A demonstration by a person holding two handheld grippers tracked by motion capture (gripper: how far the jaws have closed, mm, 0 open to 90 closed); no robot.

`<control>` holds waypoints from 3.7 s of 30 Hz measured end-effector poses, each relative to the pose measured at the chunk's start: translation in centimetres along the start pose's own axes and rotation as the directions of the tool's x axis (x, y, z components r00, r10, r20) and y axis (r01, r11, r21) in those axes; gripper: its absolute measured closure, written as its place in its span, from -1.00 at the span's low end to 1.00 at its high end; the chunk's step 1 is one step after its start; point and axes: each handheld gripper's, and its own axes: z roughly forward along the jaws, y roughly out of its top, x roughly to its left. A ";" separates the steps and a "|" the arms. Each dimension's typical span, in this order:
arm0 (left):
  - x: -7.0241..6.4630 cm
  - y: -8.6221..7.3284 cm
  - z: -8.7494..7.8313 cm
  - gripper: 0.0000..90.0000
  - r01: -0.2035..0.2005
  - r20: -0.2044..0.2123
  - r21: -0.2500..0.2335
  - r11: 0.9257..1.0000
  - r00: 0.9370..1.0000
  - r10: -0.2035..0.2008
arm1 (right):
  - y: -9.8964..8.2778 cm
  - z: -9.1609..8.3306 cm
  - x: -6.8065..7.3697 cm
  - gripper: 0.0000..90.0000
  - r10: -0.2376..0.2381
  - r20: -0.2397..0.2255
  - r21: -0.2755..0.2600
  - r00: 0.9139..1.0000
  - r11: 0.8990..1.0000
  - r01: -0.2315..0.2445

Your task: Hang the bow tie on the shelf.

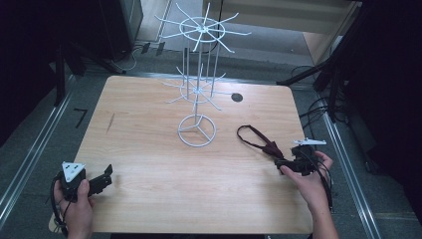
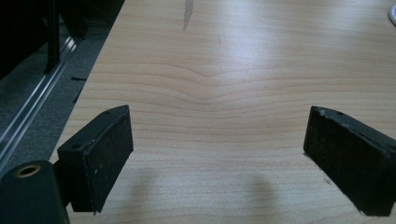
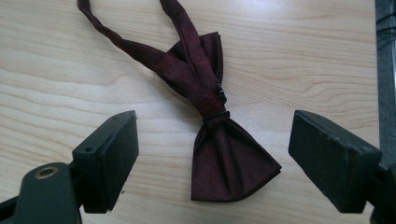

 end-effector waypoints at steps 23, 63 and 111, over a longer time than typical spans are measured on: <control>0.1 0.0 0.1 -0.80 0.007 0.008 0.006 1.000 1.000 -0.007 | 5.7 4.4 2.1 -0.51 -0.070 0.038 0.318 0.997 0.946 0.054; 0.0 0.0 0.1 -0.80 -0.001 0.006 0.009 1.000 1.000 0.001 | 6.3 3.9 3.1 0.65 -0.009 -0.014 0.143 1.000 0.990 0.011; 0.1 0.0 0.1 -0.80 0.004 0.009 0.007 1.000 1.000 -0.005 | 10.9 -2.7 10.4 0.64 -0.016 -0.135 -0.514 0.991 0.856 -0.057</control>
